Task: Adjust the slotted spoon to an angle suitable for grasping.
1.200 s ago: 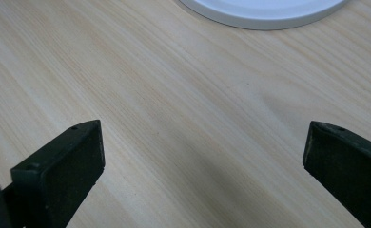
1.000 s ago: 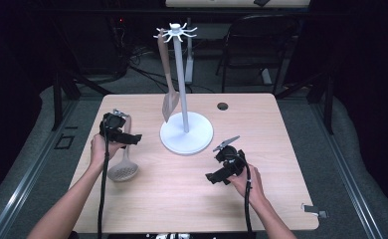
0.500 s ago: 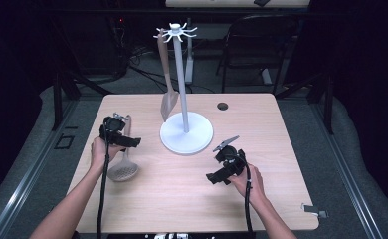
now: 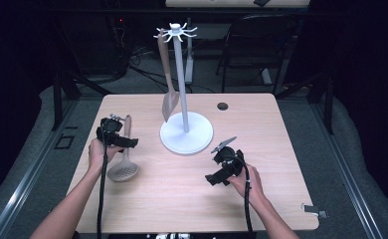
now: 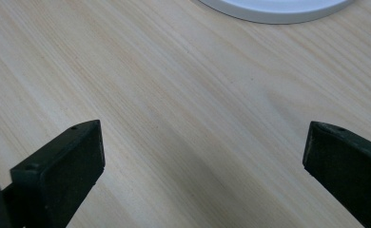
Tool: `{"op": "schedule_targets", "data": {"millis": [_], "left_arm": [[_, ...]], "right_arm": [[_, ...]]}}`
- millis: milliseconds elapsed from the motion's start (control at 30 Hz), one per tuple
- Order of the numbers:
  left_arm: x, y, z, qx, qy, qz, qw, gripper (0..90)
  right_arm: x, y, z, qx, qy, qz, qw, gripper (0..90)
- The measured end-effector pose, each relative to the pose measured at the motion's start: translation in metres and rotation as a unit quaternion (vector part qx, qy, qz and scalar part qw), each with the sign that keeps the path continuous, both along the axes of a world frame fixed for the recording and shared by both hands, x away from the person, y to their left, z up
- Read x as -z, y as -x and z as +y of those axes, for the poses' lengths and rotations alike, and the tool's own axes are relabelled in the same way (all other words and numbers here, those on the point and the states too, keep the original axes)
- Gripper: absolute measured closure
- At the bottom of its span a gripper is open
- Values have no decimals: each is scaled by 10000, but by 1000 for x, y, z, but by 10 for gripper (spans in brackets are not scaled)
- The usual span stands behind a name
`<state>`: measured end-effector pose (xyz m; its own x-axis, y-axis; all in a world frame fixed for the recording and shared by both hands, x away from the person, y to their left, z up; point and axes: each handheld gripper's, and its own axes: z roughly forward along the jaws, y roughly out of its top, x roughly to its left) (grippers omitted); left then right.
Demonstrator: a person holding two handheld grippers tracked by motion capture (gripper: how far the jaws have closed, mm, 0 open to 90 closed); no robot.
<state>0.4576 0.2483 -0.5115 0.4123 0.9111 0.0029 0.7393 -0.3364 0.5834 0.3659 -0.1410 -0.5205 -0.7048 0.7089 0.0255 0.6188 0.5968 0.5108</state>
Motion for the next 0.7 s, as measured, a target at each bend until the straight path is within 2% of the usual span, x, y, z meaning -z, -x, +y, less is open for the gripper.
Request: {"op": "schedule_targets", "data": {"millis": [200,300,333,367,500,700], "left_arm": [[2,-2,2,-69,54,62,9999,13],[3,-3,2,-116,28,42,9999,32],[3,-3,2,-156,28,30,9999,50],[4,-4,2,-156,30,43,9999,67],[7,-6,3,-153,69,105,9998,119],[19,-14,4,-189,130,340,9992,225]], "right_arm": [[-1,0,1,-61,60,12,10000,9],[-1,1,2,34,56,-92,9999,26],[-1,1,2,34,100,-106,9999,31],[0,1,2,80,31,-125,9999,31],[-2,0,2,49,128,-96,9999,41],[-2,1,3,134,124,-186,9997,95]]}}
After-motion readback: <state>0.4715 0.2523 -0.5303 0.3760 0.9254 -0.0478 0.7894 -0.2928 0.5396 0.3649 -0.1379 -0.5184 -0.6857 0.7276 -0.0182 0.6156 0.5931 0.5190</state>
